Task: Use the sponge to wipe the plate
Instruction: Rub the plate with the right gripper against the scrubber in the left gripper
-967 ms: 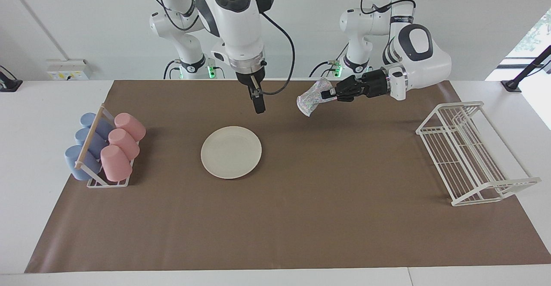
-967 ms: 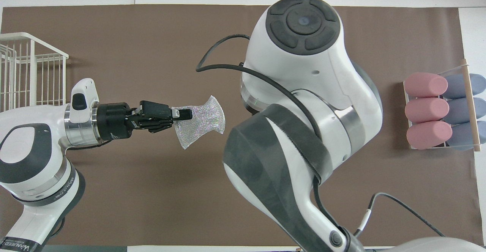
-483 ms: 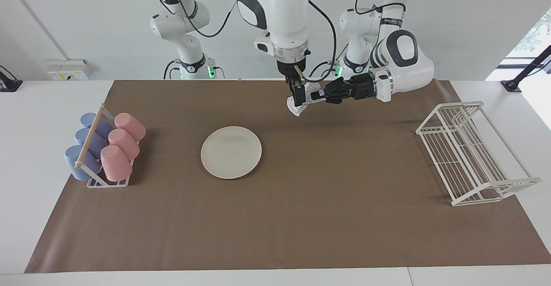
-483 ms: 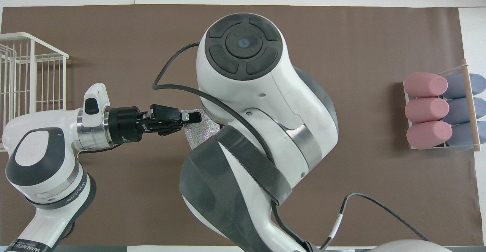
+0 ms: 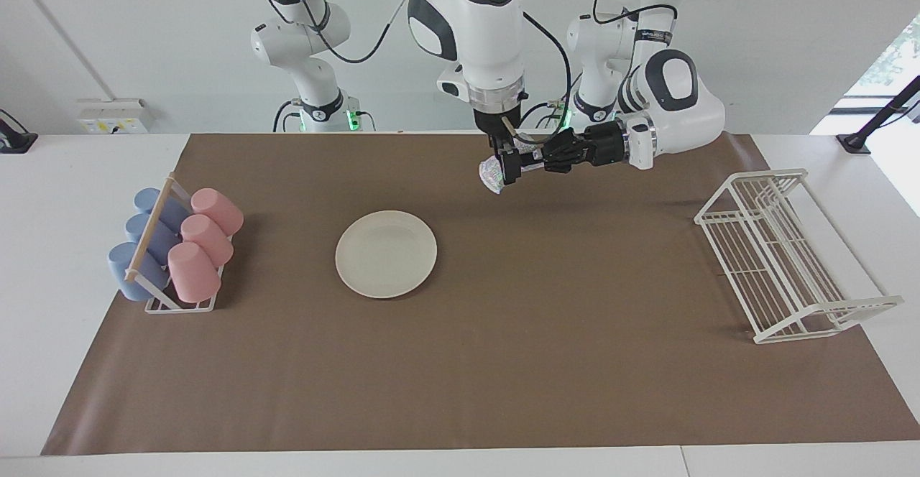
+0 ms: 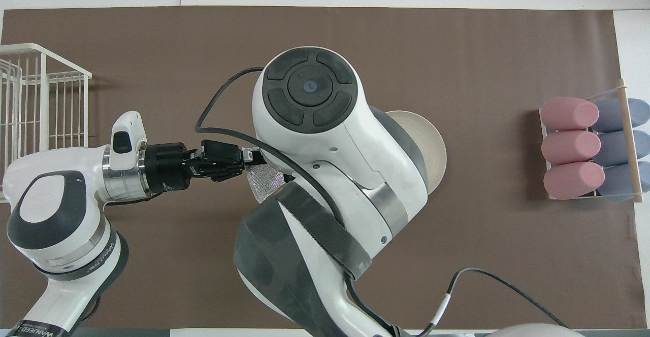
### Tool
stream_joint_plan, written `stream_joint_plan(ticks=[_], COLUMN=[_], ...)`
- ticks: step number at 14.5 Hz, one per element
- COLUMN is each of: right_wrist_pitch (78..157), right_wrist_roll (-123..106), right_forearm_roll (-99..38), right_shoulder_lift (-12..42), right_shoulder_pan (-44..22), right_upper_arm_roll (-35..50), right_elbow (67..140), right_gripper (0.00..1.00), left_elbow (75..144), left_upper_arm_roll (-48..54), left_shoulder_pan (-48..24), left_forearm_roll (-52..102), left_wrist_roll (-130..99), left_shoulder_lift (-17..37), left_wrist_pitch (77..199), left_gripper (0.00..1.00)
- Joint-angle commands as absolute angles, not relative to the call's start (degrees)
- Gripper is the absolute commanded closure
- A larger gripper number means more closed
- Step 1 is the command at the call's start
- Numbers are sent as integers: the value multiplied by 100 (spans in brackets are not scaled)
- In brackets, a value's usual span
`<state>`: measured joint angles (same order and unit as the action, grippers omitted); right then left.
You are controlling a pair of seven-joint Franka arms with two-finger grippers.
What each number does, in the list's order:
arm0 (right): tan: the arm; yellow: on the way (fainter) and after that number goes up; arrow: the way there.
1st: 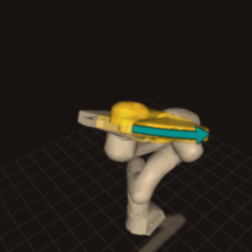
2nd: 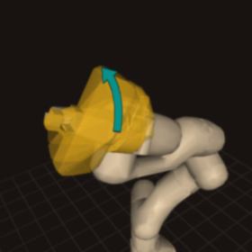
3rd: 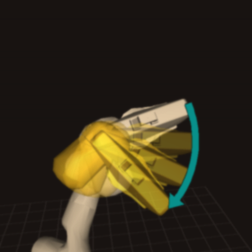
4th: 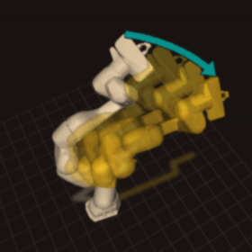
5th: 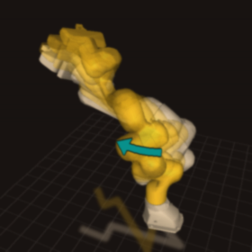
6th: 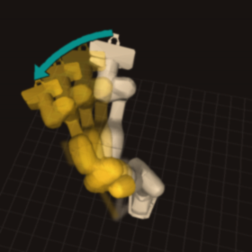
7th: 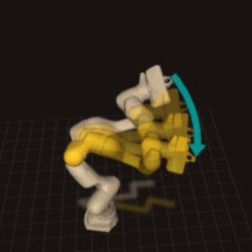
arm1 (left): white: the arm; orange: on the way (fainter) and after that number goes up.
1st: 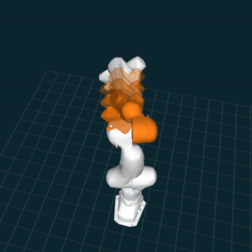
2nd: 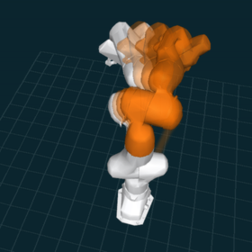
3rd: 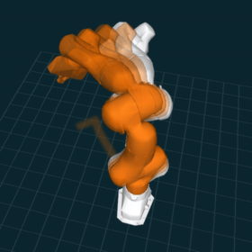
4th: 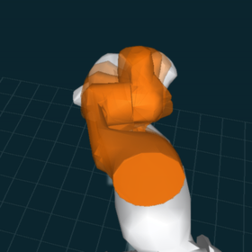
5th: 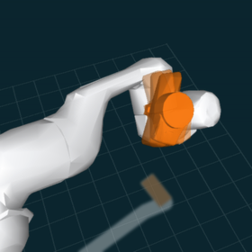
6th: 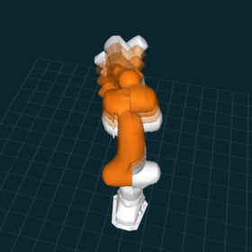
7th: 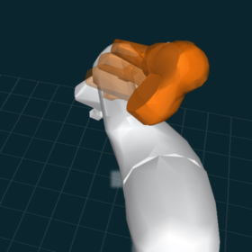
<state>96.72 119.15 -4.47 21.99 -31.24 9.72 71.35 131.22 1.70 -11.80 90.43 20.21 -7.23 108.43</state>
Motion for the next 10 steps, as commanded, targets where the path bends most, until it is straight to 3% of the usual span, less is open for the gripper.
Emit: stream_joint_plan(ticks=[1, 2, 3, 5, 6, 7, 8, 10], right_wrist_pitch=[9835, 9844, 9844, 9844, 9852, 9879, 10096, 10423], right_wrist_roll=[12067, 12067, 12059, 12015, 12006, 12006, 12015, 12032], right_forearm_roll=[-545, -545, -545, -536, -536, -536, -536, -589], right_shoulder_lift=[1942, 1942, 1942, 1934, 1934, 1907, 1872, 1820], right_shoulder_pan=[-3111, -3111, -3111, -3111, -3111, -3111, -3111, -3111], right_upper_arm_roll=[984, 984, 984, 984, 984, 984, 984, 993], right_elbow=[7497, 7497, 7497, 7515, 7523, 7576, 7672, 7848], right_gripper=[0, 0, 27, 65, 78, 85, 100, 100], left_elbow=[13333, 13342, 13342, 13342, 13342, 13350, 13359, 13359], left_upper_arm_roll=[123, 123, 123, 123, 123, 123, 123, 123], left_shoulder_pan=[-1266, -1266, -1266, -1266, -1266, -1266, -1266, -1266], left_forearm_roll=[9185, 9176, 9176, 9176, 9176, 9176, 9176, 9176], left_wrist_roll=[2109, 2109, 2109, 2109, 2109, 2109, 2109, 2109], left_shoulder_lift=[-932, -932, -932, -940, -940, -940, -940, -940], left_wrist_pitch=[10960, 10960, 10960, 10951, 10951, 10951, 10942, 10942], left_gripper=[100, 100, 100, 100, 100, 100, 100, 100])
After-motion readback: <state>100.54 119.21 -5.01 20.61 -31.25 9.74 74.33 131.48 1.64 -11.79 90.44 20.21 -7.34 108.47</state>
